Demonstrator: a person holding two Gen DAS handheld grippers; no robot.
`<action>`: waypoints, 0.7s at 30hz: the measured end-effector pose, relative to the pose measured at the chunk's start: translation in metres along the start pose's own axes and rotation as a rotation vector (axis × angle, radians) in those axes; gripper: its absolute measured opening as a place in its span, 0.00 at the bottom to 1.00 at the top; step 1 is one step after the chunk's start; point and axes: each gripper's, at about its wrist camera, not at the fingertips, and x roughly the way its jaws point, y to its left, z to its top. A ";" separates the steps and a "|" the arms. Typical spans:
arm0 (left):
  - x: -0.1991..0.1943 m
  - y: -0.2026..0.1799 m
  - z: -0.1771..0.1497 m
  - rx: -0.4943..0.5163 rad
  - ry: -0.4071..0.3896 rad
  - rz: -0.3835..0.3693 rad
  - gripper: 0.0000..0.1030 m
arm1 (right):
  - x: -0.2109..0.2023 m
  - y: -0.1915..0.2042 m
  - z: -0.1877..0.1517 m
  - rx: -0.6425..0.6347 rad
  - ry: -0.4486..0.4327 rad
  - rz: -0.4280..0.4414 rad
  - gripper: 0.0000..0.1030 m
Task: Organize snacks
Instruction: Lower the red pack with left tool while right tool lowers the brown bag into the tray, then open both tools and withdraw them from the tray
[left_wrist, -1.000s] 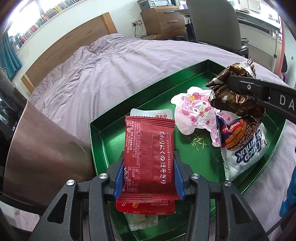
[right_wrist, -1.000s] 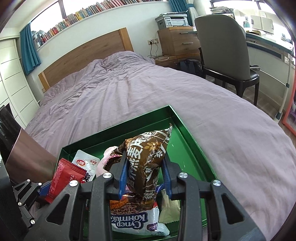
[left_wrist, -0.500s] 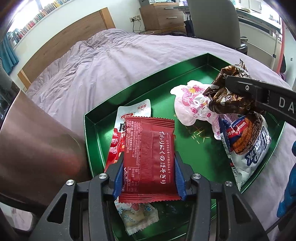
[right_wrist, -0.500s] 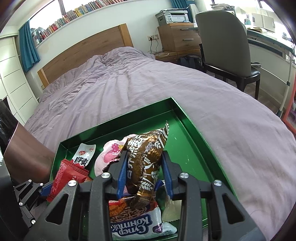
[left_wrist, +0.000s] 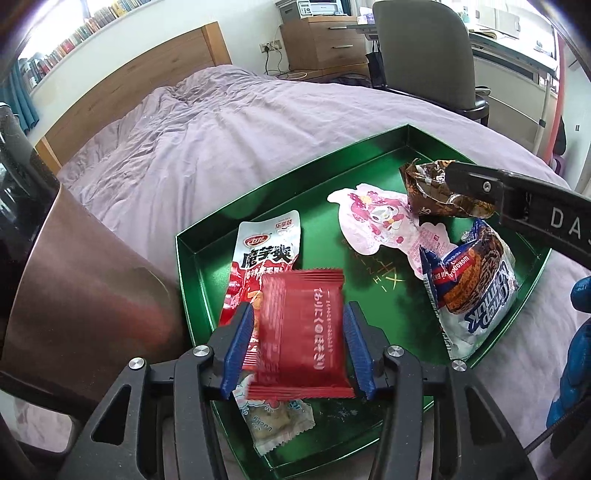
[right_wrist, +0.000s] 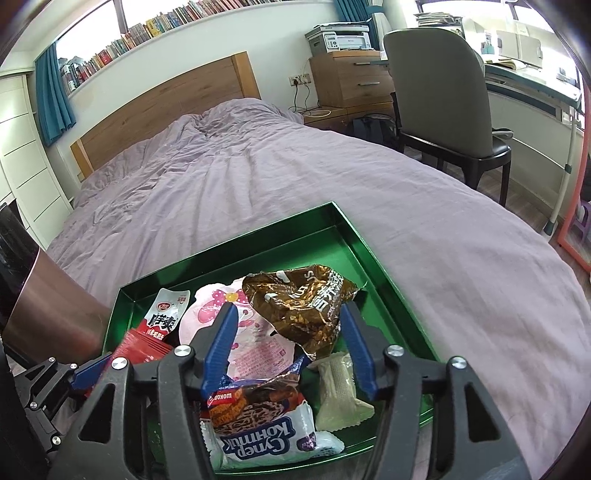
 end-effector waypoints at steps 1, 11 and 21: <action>-0.002 0.001 0.000 -0.003 -0.006 0.000 0.44 | -0.002 0.001 0.000 0.000 -0.004 0.000 1.00; -0.031 0.012 0.000 -0.046 -0.055 -0.032 0.52 | -0.039 0.014 0.008 -0.045 -0.062 -0.025 1.00; -0.088 0.023 -0.025 -0.081 -0.098 -0.084 0.64 | -0.086 0.030 -0.004 -0.073 -0.067 -0.037 1.00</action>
